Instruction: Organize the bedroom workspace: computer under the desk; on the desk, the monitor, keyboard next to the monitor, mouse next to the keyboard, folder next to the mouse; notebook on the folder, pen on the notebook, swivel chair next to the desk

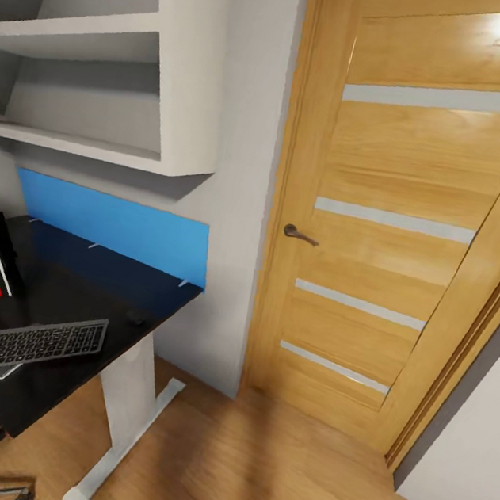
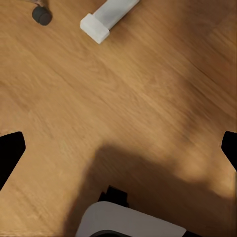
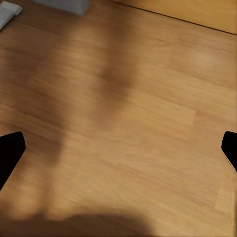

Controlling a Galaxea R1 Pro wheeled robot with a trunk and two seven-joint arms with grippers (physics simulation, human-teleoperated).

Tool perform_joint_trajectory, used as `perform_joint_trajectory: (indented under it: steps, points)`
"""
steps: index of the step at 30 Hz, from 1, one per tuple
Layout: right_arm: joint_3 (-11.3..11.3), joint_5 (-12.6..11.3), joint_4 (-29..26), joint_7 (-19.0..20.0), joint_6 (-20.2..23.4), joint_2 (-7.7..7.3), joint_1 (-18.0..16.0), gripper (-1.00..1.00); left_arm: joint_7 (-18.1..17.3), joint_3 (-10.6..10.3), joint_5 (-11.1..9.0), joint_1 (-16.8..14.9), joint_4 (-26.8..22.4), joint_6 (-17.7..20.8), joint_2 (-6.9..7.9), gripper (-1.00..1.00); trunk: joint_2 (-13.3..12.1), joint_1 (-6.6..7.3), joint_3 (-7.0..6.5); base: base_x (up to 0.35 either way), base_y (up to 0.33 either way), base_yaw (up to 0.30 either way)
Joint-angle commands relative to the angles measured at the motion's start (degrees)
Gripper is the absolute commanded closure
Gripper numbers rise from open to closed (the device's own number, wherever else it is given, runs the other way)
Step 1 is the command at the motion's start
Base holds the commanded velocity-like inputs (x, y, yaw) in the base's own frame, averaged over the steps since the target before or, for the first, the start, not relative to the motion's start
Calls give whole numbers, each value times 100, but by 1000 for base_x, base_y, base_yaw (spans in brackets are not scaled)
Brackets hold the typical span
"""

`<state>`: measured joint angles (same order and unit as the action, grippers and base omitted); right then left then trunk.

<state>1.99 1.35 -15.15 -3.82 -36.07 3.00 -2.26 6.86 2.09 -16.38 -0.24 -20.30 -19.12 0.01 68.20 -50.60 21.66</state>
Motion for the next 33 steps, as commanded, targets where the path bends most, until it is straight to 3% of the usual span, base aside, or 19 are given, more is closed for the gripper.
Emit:
perform_joint_trajectory:
  steps: [1,33]
  points:
    - [21,15,5,-40,-12,-1,-3,-100,8,2,-3,-2,-1,-13,-1,-100,4,0,6,0,-273,283]
    - [13,15,12,-40,-1,-27,-3,-100,61,55,-40,-2,-9,-4,-21,-100,4,0,6,0,-26,283]
